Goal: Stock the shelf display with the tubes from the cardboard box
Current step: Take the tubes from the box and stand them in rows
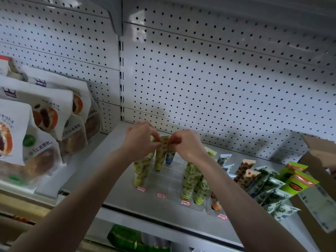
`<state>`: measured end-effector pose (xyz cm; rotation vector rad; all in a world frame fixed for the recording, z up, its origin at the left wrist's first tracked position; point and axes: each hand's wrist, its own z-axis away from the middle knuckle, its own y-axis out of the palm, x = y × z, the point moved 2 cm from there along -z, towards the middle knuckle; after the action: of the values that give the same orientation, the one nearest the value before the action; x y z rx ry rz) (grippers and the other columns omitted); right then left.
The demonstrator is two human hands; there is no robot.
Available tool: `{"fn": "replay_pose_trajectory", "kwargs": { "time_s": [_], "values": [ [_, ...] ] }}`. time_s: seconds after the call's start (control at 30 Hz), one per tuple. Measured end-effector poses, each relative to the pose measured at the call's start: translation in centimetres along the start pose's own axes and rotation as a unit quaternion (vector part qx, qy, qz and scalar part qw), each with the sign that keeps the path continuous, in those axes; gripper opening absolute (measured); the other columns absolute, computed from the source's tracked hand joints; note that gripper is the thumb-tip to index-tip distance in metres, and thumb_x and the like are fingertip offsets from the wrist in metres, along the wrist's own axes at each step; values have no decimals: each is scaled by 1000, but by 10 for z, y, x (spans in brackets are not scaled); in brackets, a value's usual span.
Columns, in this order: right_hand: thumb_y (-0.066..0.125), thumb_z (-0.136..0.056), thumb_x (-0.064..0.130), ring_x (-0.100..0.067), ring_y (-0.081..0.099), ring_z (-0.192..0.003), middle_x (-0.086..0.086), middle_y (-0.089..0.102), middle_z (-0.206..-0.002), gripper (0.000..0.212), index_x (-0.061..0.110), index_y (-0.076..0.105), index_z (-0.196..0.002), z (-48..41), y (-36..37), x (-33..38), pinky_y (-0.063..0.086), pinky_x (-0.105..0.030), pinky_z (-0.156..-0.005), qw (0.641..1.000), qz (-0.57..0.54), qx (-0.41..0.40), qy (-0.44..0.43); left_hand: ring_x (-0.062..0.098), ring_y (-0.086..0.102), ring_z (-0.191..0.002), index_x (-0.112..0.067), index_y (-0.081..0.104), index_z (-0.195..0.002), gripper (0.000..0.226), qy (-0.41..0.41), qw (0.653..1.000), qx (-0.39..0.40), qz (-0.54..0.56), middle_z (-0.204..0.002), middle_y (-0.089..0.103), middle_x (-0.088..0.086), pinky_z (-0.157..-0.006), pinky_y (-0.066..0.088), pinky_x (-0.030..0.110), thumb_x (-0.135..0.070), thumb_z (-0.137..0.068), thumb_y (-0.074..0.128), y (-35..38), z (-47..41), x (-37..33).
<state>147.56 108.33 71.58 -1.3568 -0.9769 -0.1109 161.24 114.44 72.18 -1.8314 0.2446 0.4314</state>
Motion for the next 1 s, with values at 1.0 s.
{"fn": "replay_pose_trajectory", "kwargs": {
  "time_s": [1.0],
  "values": [
    [69,-84,21,3,60,-80,8,67,-92,16,17,70,-99,27,-59,-27,43,-3,-69,991,-72,-111,24,10,51,-97,-23,66,-97,14,41,991,-39,124,-97,56,-11,-83,40,27,-24,-83,66,6,-5,-31]
  ]
}}
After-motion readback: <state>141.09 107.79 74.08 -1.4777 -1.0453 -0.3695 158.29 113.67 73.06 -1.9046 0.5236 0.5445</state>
